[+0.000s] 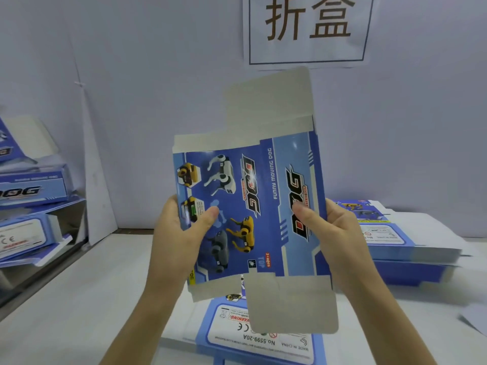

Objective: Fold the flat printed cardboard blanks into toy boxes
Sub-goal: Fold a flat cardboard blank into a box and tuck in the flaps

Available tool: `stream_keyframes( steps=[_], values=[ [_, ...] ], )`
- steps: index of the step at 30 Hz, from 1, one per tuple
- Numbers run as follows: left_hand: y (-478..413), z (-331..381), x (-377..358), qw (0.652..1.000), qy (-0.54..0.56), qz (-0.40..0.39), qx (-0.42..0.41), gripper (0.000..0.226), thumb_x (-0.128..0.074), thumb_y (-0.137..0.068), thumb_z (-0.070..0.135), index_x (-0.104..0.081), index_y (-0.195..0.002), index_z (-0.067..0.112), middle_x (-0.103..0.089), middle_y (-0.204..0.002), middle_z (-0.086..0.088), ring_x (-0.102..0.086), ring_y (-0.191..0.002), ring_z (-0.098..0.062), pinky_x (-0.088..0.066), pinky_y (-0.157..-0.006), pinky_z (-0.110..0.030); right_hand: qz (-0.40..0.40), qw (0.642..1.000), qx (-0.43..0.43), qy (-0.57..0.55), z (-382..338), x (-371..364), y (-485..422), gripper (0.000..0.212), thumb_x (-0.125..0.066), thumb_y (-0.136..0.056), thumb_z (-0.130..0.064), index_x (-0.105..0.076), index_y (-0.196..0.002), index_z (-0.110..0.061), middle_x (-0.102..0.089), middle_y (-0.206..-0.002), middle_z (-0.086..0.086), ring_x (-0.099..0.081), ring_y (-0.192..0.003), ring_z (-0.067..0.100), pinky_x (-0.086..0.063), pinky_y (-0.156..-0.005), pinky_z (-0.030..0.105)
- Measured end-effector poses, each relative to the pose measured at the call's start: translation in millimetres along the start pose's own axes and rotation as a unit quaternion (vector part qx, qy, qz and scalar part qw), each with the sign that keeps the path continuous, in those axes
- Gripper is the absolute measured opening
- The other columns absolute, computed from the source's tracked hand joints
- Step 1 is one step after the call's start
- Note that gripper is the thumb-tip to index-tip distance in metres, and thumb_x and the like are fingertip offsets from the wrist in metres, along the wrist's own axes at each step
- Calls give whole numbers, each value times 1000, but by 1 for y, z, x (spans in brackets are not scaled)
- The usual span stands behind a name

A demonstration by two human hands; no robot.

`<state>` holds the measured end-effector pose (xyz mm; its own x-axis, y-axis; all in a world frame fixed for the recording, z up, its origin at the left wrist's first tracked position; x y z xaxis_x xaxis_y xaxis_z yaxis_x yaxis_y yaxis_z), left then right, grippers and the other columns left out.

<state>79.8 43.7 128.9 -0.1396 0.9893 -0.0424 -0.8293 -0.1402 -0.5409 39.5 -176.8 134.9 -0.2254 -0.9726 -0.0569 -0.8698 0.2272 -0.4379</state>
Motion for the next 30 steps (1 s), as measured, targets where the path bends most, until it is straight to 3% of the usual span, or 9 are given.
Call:
stream_keyframes(
  steps=[3, 6, 10, 14, 18, 21, 24, 27, 30],
  values=[
    [4, 7, 1, 999, -19, 32, -25, 69, -67, -77, 34, -35, -138, 32, -60, -117, 25, -57, -102, 15, -47, -81, -6, -8, 999, 29, -23, -9, -3, 3, 25, -62, -74, -40, -66, -95, -26, -75, -91, -7, -72, -85, 14, -58, -58, 25],
    [17, 34, 0, 966, -157, 90, -182, 100, -69, -76, 37, -6, -152, 27, -23, -151, 7, -24, -141, -4, -24, -110, -12, 35, 992, 107, 65, -15, -6, 6, 15, -63, -86, -31, -67, -83, -16, -66, -67, -3, -59, -60, 16, -50, -52, 34],
    [43, 61, -24, 792, -387, 85, -465, 81, -69, -87, 24, -16, -149, 22, -11, -153, -20, 6, -148, -25, -3, -119, -50, 55, 872, 340, 347, -28, -31, 22, 10, -67, -87, -13, -72, -82, -20, -48, -53, -14, -35, -54, 6, -31, -49, 15],
    [41, 46, -24, 754, -470, 82, -451, 32, -53, -97, 25, -53, -128, 24, -60, -125, -5, -32, -135, -34, -14, -98, -80, 38, 744, 479, 464, -33, -51, 39, 15, -71, -81, -8, -76, -95, -13, -75, -92, -3, -70, -82, 15, -56, -72, 29],
    [31, 39, -12, 781, -459, 113, -409, 18, -60, -91, 24, -75, -99, 18, -71, -86, 1, -66, -85, -23, -14, -109, -67, 125, 684, 536, 478, -39, -47, 46, 13, -70, -86, -5, -77, -94, -12, -67, -120, 11, -58, -121, 30, -40, -106, 49],
    [20, 34, -3, 866, -370, 75, -328, 25, -59, -89, 33, -72, -90, 13, -64, -73, 4, -56, -65, -17, -50, -83, -45, 215, 716, 521, 412, -51, -35, 47, 41, -64, -86, 2, -63, -123, -17, -46, -143, 18, -37, -138, 32, -28, -114, 52],
    [7, 20, 5, 990, -87, 28, -109, 6, -67, -87, 28, -69, -87, 22, -71, -73, 12, -66, -68, -8, -47, -57, -11, 253, 814, 414, 319, -53, -18, 38, 61, -61, -88, -13, -34, -143, -17, -27, -153, 13, -21, -145, 23, -20, -119, 38],
    [4, 1, -4, 993, 106, -41, 37, 22, -67, -77, 31, -69, -99, 26, -75, -90, 11, -71, -86, -8, -54, -58, -15, 169, 941, 232, 179, -37, -11, 21, 80, -69, -85, -33, -21, -148, -34, -34, -152, -13, -31, -135, -8, -27, -103, 3],
    [6, 1, -15, 982, 145, -109, 52, 45, -66, -73, 39, -60, -116, 27, -73, -105, 8, -70, -97, -15, -58, -63, -24, 66, 986, 146, 36, -21, -6, 9, 57, -72, -83, -16, -43, -124, -42, -64, -107, -32, -62, -95, -12, -49, -67, 5]
  ],
)
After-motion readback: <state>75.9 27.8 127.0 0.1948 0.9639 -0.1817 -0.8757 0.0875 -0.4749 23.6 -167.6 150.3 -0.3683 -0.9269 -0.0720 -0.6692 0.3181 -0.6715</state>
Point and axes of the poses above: each hand's wrist, its own y-axis away from the middle knuckle, its own x-axis out of the back of the hand, z = x × y, the point moved 5 cm from there along -y, towards the middle knuckle
